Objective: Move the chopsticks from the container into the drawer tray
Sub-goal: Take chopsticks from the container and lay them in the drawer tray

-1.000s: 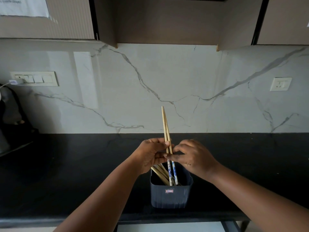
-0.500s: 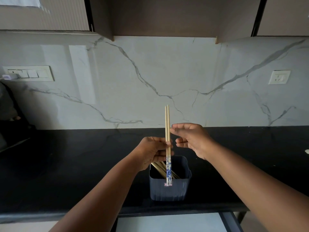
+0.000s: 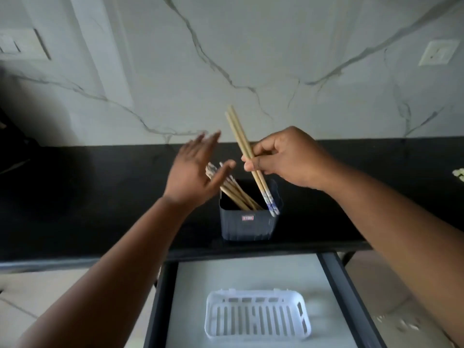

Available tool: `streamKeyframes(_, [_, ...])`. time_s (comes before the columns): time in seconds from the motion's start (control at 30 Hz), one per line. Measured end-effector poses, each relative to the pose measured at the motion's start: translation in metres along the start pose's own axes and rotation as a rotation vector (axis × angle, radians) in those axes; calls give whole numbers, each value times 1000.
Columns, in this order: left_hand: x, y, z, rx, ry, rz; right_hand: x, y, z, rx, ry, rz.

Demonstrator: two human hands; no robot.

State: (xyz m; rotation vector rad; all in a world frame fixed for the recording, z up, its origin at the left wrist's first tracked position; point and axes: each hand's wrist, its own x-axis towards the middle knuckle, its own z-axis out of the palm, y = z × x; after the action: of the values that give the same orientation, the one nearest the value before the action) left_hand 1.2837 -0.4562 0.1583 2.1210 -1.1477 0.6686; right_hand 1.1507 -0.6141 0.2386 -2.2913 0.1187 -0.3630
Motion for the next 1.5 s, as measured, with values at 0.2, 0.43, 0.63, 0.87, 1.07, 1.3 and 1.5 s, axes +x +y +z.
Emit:
streamKeyframes(0.2, [-61,-58,50,140,-312,-315,-58,64,80,-296,-510,112])
streamKeyframes(0.43, [-129,-81,109,350,-733,-379,-101,164,157,-279,-714,269])
streamKeyframes(0.63, [-133,-88,115,360,-696,-366,-105,204,194,-287,-828,276])
streamKeyframes(0.87, [-135,-90,117,362,-669,-376,-108,220,227,-415,-923,355])
streamKeyframes(1.07, [-136,-89,118,367,-647,-376,-117,228,253,-506,-991,340])
streamKeyframes(1.3, [-137,-90,117,354,-643,-376,-115,235,252,-425,-988,364])
streamKeyframes(1.5, [-137,-90,117,354,-649,-375,-117,233,238,-359,-901,429])
